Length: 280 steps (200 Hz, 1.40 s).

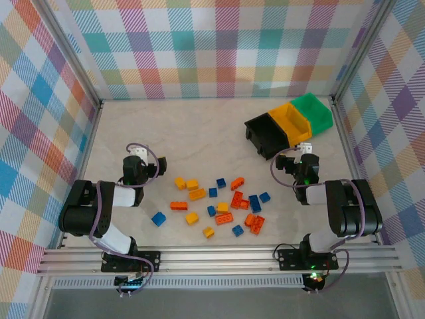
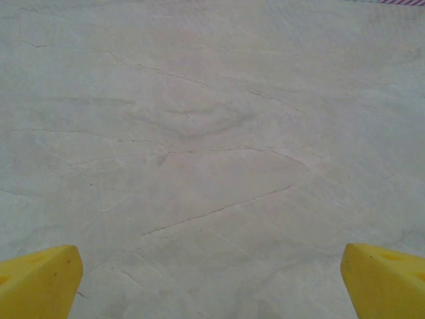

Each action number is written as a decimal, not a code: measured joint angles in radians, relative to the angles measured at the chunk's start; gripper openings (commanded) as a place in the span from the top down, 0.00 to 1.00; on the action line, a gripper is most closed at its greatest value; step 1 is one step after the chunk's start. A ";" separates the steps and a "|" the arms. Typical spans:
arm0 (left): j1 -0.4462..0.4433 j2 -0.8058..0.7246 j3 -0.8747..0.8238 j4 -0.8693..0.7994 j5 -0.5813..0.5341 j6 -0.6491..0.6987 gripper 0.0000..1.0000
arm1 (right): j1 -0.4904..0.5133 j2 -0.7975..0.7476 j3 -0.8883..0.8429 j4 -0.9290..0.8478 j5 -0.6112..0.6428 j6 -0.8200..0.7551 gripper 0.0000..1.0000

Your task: Sort the legos into containers by color

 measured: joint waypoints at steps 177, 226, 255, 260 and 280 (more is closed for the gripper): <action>0.000 0.000 0.000 0.000 -0.004 0.000 0.00 | 0.000 0.000 0.000 0.000 0.000 0.000 0.00; -0.001 -0.128 0.046 -0.176 -0.008 0.000 0.00 | 0.002 -0.216 0.027 -0.168 0.043 0.009 0.00; -0.001 -0.259 0.065 -0.216 -0.050 -0.022 0.00 | 0.003 -0.322 0.093 -0.271 0.084 0.079 0.00; -0.001 -0.276 0.065 -0.214 -0.060 -0.034 0.00 | 0.005 -0.331 0.107 -0.301 0.097 0.088 0.00; -0.002 -0.316 0.064 -0.205 -0.113 -0.108 0.00 | 0.010 -0.338 0.177 -0.446 0.165 0.129 0.00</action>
